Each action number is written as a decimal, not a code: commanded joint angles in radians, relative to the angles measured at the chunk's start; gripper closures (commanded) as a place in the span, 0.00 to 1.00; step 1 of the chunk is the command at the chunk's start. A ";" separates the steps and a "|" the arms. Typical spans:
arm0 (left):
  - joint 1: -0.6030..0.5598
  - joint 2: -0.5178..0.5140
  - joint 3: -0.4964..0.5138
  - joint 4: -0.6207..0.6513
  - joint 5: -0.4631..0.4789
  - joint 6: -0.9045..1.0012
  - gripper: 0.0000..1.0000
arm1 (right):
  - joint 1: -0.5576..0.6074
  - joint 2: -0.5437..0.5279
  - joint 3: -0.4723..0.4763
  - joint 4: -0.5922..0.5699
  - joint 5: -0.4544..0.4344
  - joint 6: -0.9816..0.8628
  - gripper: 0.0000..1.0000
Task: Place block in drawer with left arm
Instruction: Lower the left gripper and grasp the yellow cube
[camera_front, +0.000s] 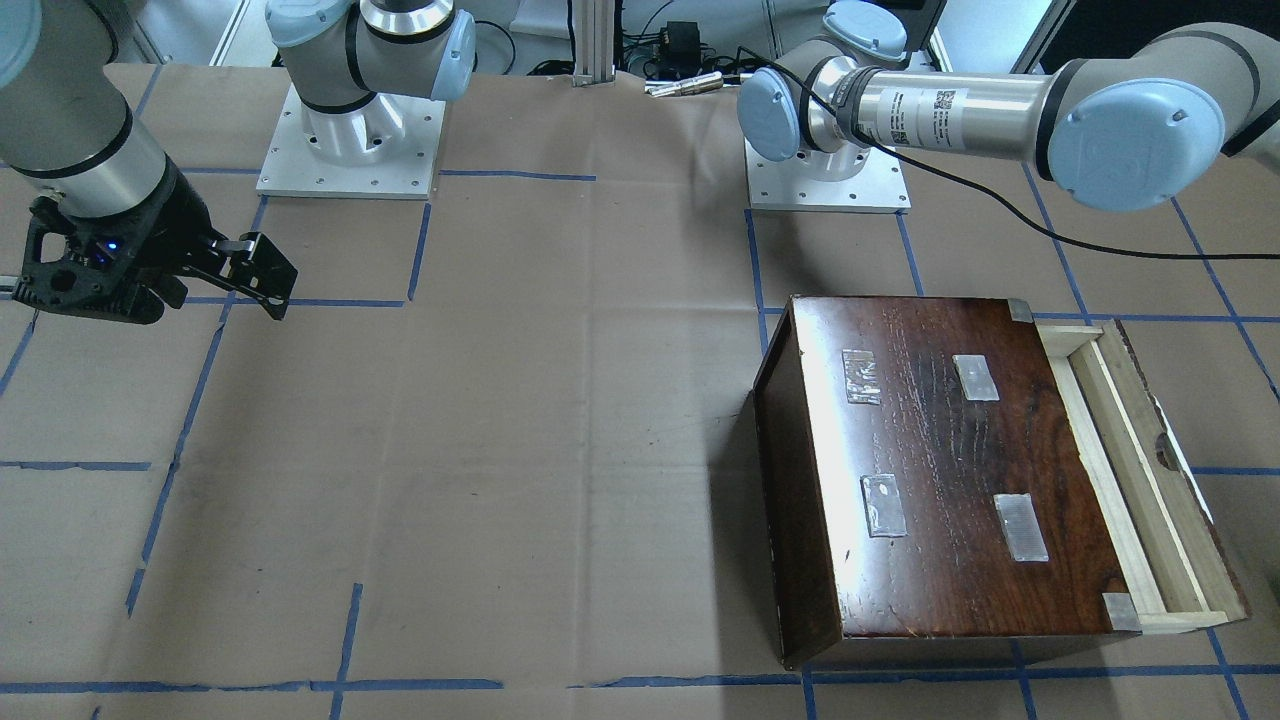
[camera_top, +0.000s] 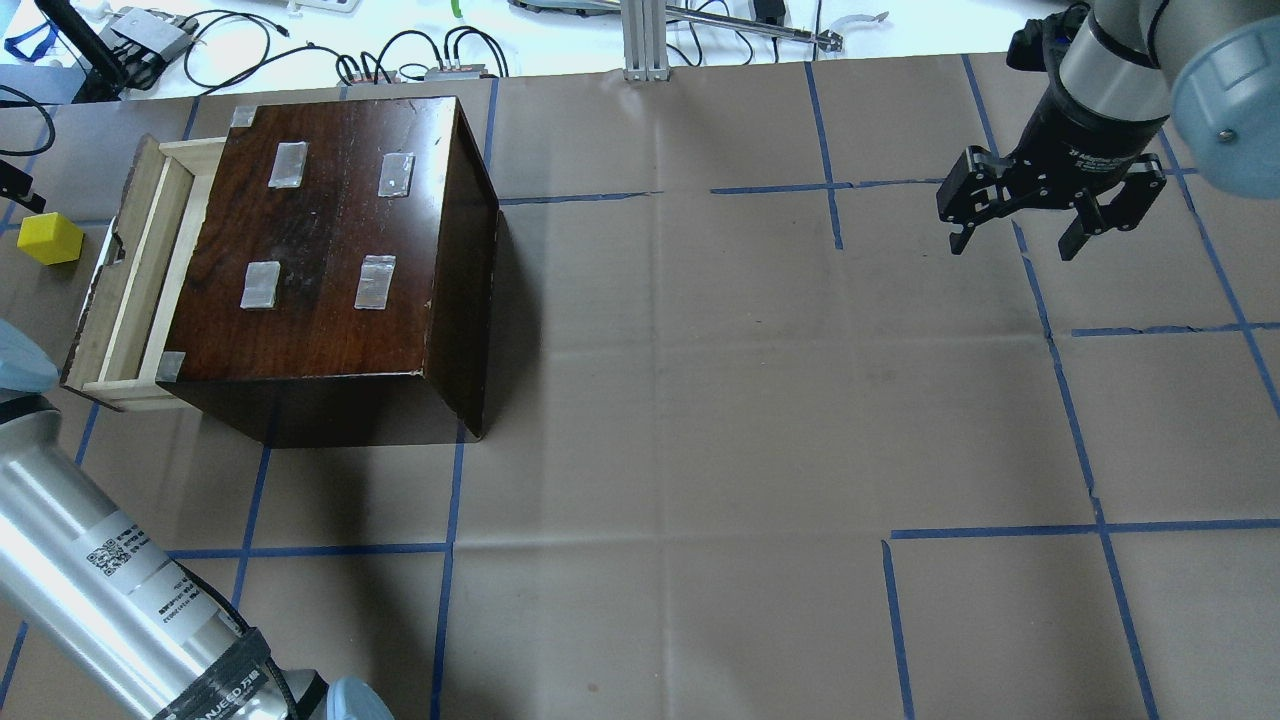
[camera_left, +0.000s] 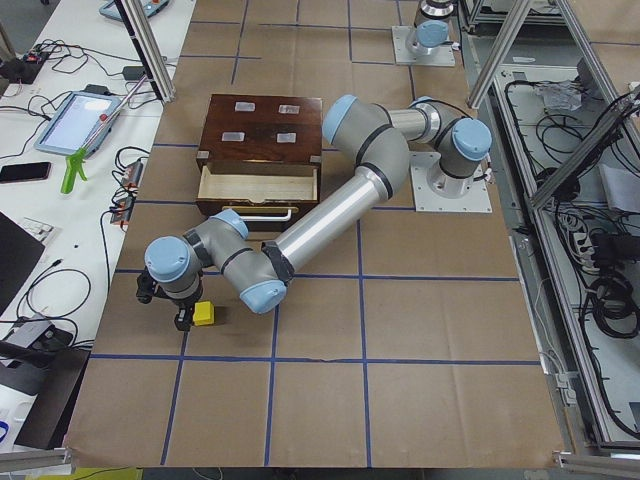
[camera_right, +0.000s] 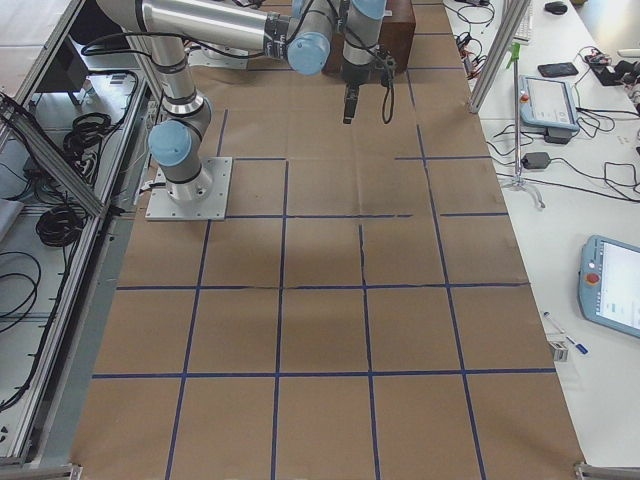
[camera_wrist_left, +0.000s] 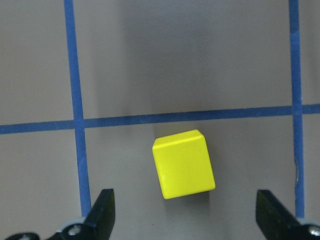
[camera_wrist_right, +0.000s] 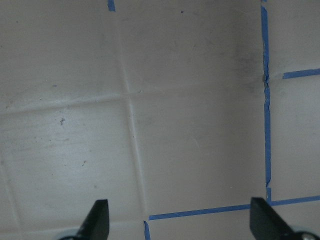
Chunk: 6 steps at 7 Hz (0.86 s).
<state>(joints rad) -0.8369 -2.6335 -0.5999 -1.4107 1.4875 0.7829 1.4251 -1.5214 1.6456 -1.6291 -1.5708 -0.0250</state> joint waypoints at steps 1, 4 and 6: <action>-0.005 -0.040 0.005 0.001 0.004 -0.011 0.01 | 0.000 0.000 -0.001 0.000 0.000 -0.001 0.00; -0.004 -0.062 0.005 -0.001 0.011 -0.013 0.03 | 0.000 0.000 0.000 0.000 0.000 -0.001 0.00; -0.004 -0.060 0.003 -0.005 0.013 -0.022 0.38 | 0.000 0.000 0.000 0.000 0.000 0.000 0.00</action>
<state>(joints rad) -0.8408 -2.6930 -0.5960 -1.4128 1.4992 0.7679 1.4251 -1.5217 1.6459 -1.6291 -1.5708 -0.0257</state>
